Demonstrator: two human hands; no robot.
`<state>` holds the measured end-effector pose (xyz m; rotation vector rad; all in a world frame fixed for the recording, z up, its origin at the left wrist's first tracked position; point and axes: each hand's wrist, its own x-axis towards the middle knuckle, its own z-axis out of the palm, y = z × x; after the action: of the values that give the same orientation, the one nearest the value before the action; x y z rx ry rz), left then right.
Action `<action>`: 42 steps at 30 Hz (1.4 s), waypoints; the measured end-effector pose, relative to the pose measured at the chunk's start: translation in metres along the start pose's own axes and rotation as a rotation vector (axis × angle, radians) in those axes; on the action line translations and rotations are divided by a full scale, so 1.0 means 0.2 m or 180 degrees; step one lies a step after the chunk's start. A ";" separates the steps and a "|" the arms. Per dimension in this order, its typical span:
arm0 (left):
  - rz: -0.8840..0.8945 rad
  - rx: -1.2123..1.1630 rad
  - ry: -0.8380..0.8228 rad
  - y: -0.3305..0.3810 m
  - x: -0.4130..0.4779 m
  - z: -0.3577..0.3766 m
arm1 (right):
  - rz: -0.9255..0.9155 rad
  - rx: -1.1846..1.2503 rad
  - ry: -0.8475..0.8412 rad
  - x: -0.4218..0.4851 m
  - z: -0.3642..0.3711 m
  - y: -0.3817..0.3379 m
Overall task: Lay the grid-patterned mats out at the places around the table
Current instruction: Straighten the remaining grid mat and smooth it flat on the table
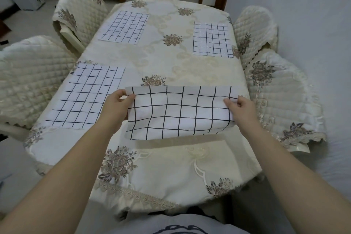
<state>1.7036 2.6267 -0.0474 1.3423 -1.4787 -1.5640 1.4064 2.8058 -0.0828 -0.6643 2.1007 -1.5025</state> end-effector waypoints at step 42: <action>-0.0149 0.1268 0.0579 -0.46 0.22 0.02 | -0.0053 -0.1341 -0.0443 0.19 0.19 0.31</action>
<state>1.7057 2.6067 -0.1475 1.7021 -1.7099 -1.1728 1.3952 2.7718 -0.1563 -0.9076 2.3228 -0.9904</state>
